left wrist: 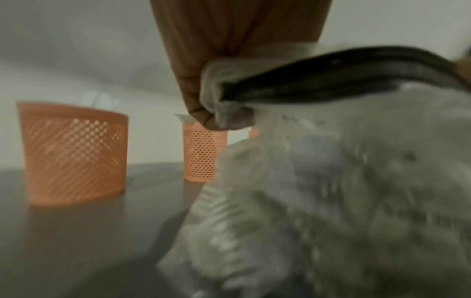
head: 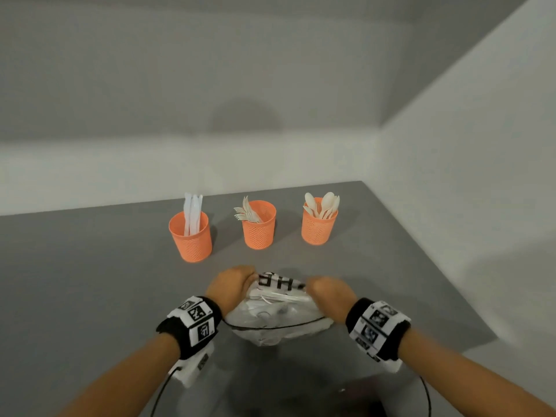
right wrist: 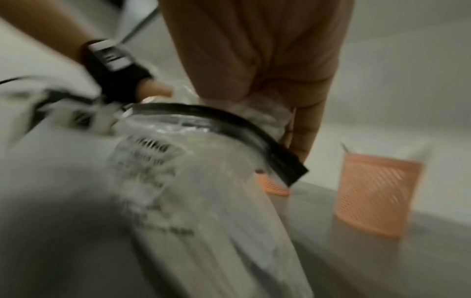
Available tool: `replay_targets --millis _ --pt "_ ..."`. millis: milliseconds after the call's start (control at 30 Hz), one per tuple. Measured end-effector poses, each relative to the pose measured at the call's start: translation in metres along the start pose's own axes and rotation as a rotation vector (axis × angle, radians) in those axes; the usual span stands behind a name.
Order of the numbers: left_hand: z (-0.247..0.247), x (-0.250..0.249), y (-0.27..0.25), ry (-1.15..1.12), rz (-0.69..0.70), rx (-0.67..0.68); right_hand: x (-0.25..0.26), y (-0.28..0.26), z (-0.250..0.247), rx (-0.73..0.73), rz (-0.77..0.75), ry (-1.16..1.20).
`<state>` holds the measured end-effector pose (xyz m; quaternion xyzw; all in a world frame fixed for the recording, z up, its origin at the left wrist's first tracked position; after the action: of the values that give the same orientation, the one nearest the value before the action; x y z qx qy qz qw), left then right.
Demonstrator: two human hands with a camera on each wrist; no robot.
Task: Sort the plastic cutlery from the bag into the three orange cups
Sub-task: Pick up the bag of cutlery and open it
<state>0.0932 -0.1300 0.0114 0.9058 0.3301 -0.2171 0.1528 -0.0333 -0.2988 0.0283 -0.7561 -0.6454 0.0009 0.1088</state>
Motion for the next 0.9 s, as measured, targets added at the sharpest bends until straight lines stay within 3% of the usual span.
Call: replay_targets --millis 100,167,300,367,467,533,600,667,733,800,900 --pt "-0.005 -0.006 0.020 -0.186 -0.069 -0.083 -0.017 0.013 -0.020 -0.092 0.112 0.362" --pt "-0.004 -0.002 0.031 -0.250 -0.165 -0.107 -0.024 0.022 -0.019 -0.115 0.174 0.481" --pt "0.016 0.020 0.034 -0.290 -0.423 0.018 -0.033 0.025 0.004 -0.086 0.219 0.379" --pt "0.020 0.022 0.031 -0.170 -0.429 0.045 -0.028 0.019 -0.001 -0.214 0.103 0.275" --pt "-0.001 0.007 0.028 -0.042 -0.218 -0.138 -0.008 0.005 -0.020 -0.287 -0.234 0.242" --pt "-0.020 -0.011 0.020 -0.058 0.042 -0.249 -0.001 -0.004 -0.021 -0.174 -0.332 0.271" --pt "-0.031 -0.027 0.006 -0.066 0.284 -0.129 0.001 -0.010 -0.015 -0.056 -0.368 0.279" --pt "-0.028 -0.033 -0.014 0.084 0.408 0.157 -0.004 -0.012 -0.004 0.039 -0.388 0.166" --pt "-0.020 -0.020 -0.027 0.269 0.483 0.306 -0.010 -0.010 0.004 0.094 -0.387 -0.020" --pt "-0.016 -0.006 -0.029 0.368 0.551 0.293 -0.011 -0.004 0.006 -0.004 -0.399 -0.108" --pt "-0.015 0.012 -0.017 0.441 0.568 0.093 -0.017 0.005 0.005 -0.188 -0.393 -0.115"
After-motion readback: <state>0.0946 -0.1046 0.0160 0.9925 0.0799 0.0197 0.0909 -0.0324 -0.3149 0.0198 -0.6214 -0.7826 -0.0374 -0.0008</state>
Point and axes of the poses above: each hand's wrist, its own y-axis towards the middle knuckle, its own z-axis out of the palm, x = y × z, the point moved 3 cm from there along y, towards the middle knuckle, and after that the axes turned 6 degrees about -x, right-handed, at the moved point
